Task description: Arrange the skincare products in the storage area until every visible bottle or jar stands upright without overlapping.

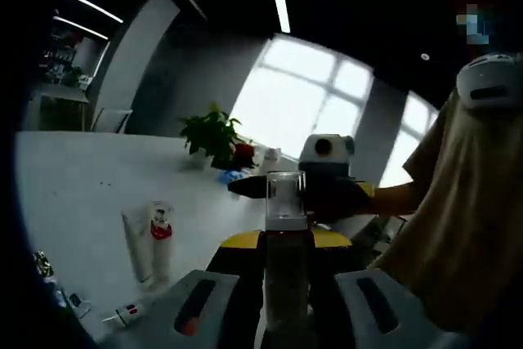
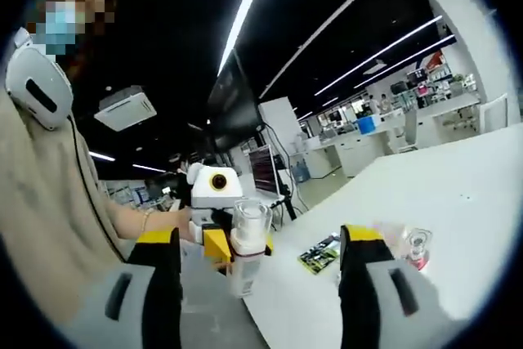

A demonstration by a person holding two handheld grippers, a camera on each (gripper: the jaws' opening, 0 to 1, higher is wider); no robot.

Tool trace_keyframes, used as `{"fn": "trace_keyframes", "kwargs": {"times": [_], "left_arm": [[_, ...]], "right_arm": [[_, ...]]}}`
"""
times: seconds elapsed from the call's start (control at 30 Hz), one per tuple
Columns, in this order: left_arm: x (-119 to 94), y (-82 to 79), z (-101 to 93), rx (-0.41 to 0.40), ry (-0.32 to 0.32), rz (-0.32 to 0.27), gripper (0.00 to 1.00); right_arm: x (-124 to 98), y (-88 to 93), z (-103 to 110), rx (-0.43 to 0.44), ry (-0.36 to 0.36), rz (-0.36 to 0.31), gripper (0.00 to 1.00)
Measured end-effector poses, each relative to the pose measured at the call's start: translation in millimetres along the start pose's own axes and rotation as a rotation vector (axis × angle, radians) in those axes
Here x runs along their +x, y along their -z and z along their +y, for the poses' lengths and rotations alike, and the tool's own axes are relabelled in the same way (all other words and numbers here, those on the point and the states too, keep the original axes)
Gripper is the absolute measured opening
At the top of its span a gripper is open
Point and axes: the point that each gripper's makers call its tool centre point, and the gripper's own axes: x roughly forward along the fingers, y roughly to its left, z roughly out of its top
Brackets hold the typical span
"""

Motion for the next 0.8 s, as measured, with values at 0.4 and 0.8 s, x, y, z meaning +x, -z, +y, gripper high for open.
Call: {"fn": "trace_keyframes", "kwargs": {"times": [0.4, 0.8], "left_arm": [[4.9, 8.3, -1.1, 0.007, 0.059, -0.003, 0.16], [28.7, 38.5, 29.6, 0.066, -0.031, 0.094, 0.18]], "right_arm": [[14.4, 3.9, 10.7, 0.030, -0.097, 0.005, 0.21], [5.4, 32.3, -23.3, -0.071, 0.019, 0.139, 0.20]]}}
